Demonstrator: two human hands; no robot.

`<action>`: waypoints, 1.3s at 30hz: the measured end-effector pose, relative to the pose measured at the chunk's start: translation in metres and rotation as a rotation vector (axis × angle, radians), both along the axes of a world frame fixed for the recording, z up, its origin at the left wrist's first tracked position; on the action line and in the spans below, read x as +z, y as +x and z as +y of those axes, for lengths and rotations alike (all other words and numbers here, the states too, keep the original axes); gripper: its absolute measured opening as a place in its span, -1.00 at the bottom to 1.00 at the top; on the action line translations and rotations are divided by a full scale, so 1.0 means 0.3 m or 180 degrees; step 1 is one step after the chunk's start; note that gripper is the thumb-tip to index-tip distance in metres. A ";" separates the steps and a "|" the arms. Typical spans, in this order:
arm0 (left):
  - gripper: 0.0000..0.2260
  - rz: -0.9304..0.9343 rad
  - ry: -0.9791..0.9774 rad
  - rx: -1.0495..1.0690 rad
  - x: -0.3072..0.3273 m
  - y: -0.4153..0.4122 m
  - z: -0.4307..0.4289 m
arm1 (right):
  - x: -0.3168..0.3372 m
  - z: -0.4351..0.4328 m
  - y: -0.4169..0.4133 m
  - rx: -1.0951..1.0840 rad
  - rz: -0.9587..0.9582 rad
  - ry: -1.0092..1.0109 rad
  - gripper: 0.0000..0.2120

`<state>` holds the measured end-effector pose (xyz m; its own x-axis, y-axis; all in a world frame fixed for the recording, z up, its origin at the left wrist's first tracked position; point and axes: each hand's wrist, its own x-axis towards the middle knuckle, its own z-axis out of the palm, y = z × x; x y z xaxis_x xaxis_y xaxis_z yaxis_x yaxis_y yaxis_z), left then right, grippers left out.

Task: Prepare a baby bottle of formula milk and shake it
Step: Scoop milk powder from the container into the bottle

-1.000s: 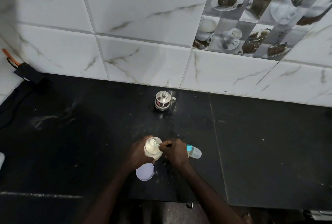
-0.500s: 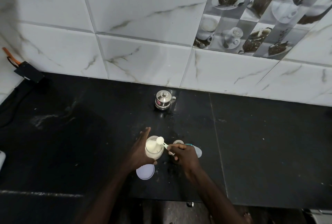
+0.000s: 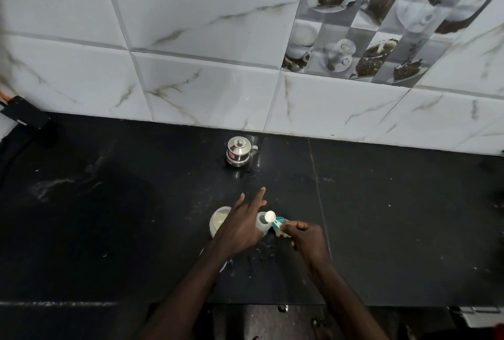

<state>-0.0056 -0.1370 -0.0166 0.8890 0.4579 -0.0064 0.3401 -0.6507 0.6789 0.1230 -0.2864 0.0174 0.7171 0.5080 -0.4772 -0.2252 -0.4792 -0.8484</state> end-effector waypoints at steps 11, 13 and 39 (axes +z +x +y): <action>-0.06 0.0322 0.0681 -0.0158 -0.082 0.078 0.019 | 0.024 0.046 0.000 0.0596 -0.1063 -0.0605 -0.84; -0.12 0.0294 0.0604 -0.0131 -0.082 0.082 0.027 | 0.031 0.058 -0.004 0.0729 -0.1220 -0.0620 -0.84; -0.18 0.0397 0.0495 -0.0201 -0.061 0.094 0.052 | 0.018 0.130 -0.041 0.2935 -0.3611 -0.1155 -0.81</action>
<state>0.0225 -0.1212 -0.0348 0.9127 0.4054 -0.0518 0.3704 -0.7670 0.5239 0.1107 -0.2474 0.0228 0.2856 0.9532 -0.0995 0.9393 -0.2990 -0.1684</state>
